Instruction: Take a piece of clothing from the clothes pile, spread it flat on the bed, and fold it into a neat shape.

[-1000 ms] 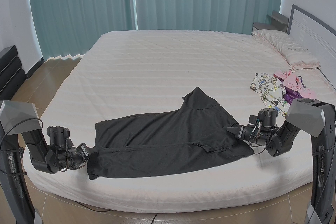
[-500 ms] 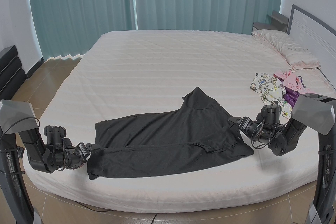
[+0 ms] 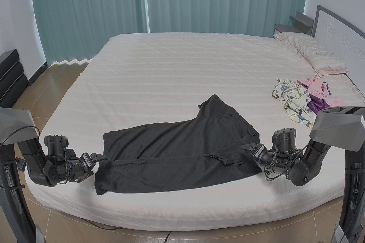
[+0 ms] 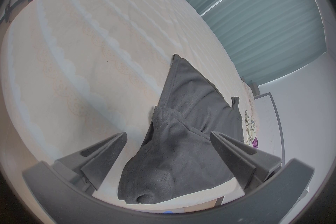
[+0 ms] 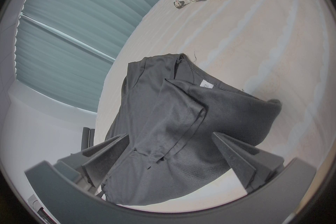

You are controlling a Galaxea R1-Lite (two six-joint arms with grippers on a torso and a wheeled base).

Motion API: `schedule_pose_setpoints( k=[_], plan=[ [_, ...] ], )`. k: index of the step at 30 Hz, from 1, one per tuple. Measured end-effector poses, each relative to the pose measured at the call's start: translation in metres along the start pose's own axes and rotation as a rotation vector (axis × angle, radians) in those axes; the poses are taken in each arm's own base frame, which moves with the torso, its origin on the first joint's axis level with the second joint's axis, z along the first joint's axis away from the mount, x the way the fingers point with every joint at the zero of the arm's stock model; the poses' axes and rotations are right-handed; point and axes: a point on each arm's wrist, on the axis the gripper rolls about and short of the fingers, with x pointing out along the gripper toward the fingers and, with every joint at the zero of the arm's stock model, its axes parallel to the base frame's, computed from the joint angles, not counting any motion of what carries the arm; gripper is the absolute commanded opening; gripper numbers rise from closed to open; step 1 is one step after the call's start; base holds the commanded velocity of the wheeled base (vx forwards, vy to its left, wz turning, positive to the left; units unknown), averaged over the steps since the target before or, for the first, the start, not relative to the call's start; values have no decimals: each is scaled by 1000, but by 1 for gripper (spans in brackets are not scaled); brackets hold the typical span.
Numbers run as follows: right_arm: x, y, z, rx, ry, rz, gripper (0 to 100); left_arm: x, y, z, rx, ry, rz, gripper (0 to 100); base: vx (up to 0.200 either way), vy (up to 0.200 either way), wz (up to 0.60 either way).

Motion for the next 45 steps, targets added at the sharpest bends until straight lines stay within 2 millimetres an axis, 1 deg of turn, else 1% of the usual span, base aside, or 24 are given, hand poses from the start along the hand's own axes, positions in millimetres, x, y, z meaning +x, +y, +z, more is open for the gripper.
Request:
schedule_pose_setpoints(
  k=[10,21,22,27,34,39,45],
  plan=[
    [15,4,-7,-21,7,8,100,0,0,1,1,-4,1,100,0,0,0],
    [33,9,-14,-63,-31,-1,100,0,0,1,1,-7,3,100,0,0,0],
    [33,9,-14,-64,-32,-2,0,0,0,1,1,-7,3,100,0,0,0],
    [33,7,-16,-64,-44,-13,0,0,0,1,2,-7,3,100,0,0,0],
    [24,1,-21,-62,-25,-42,0,0,0,1,2,-8,5,100,0,0,0],
    [20,-2,-20,-58,-26,-51,0,0,0,1,4,-8,6,100,0,0,0],
    [14,2,-18,-57,-31,-43,0,0,0,0,6,-7,6,100,0,0,0]
  ],
)
